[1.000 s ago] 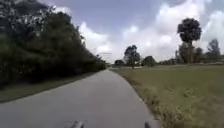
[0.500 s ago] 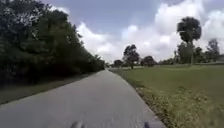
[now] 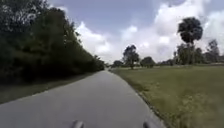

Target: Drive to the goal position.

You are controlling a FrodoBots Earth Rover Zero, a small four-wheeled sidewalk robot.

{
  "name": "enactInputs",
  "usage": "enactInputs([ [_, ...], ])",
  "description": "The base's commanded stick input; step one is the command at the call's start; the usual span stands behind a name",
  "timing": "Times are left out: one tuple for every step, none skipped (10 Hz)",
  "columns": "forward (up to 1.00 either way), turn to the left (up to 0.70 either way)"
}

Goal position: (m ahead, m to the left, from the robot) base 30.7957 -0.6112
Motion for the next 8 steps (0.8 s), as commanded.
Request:
enactInputs([
  [0.85,0.0],
  [0.85,0.0],
  [0.85,0.0],
  [0.85,0.0],
  [0.85,0.0],
  [0.85,0.0],
  [0.85,0.0],
  [0.85,0.0],
])
